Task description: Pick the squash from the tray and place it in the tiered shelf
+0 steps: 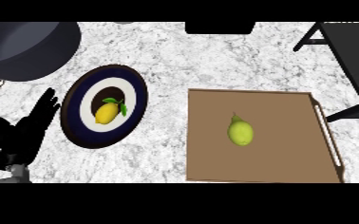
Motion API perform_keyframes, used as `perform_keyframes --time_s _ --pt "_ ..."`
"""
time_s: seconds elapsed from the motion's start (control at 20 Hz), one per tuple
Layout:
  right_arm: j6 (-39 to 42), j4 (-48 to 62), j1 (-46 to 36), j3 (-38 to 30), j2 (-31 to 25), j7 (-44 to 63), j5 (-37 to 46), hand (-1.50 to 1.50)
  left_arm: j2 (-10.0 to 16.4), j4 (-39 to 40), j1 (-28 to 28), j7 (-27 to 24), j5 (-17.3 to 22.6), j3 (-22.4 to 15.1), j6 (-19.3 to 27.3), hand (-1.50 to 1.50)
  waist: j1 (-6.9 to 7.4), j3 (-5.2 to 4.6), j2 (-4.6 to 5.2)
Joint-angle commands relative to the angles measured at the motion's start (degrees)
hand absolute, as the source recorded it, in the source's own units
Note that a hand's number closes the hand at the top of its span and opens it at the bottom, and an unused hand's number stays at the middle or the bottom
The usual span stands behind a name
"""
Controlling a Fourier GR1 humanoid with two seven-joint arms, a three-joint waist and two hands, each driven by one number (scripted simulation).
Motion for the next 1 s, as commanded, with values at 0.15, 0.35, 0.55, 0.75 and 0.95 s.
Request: perform_keyframes --time_s 0.15,0.35,0.55,0.75,0.95 --pt "-9.0 -7.9 1.5 -3.3 3.9 2.4 -6.7 -1.5 -1.0 -5.5 1.9 2.9 -0.3 -0.8 1.2 0.0 -0.25 0.18 -0.31" --pt "-7.6 -15.0 -3.3 -0.2 6.5 3.8 -6.4 -1.5 0.2 1.4 0.2 -1.2 -0.2 1.2 -0.6 0.0 -0.59 0.02 -0.24" --pt "-7.8 -25.8 0.8 1.2 9.6 4.3 -6.4 -1.5 -0.6 0.8 0.0 -0.2 -1.2 0.6 0.5 0.0 -1.09 0.05 -0.31" --pt "3.0 -41.3 1.3 3.6 11.3 6.0 -5.0 -1.5 1.2 0.1 1.0 1.2 -0.4 2.1 -0.5 0.0 -2.02 0.0 -0.81" --pt "13.0 -55.2 2.4 5.2 12.7 9.2 0.8 -1.5 0.6 0.7 2.6 -1.2 0.3 2.9 -0.9 0.0 -2.78 -0.08 -1.25"
